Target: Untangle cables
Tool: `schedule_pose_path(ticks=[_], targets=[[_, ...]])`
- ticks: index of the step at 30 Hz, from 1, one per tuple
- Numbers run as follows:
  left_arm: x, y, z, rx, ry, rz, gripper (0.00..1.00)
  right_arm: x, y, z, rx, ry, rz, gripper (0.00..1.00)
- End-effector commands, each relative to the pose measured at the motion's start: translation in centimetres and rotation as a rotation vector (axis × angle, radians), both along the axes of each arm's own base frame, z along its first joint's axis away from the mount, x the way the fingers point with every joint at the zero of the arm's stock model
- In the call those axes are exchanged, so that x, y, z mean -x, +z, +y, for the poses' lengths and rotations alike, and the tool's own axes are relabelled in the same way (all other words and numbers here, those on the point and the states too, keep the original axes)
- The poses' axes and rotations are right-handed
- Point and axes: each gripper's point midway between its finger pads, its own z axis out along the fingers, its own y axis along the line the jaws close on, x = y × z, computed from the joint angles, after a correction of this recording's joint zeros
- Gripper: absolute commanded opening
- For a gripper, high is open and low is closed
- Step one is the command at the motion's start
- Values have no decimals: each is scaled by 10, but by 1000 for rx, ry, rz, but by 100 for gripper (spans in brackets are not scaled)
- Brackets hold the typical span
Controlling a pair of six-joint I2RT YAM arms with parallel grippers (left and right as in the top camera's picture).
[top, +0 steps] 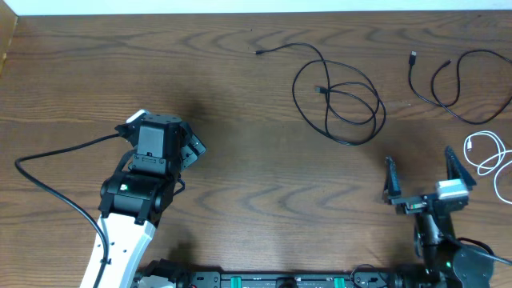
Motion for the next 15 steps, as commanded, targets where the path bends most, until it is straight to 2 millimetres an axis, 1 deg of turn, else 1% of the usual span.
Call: schedule_pose_path(ticks=[1, 8, 15], targets=[[-2, 4, 2, -1, 12, -7, 94, -7, -23, -5, -28, -28, 38, 99], [-2, 4, 2, -1, 12, -7, 94, -18, -65, -6, -26, -40, 107, 99], [-2, 4, 2, -1, 12, -7, 94, -22, -97, -12, -24, -79, 181, 99]])
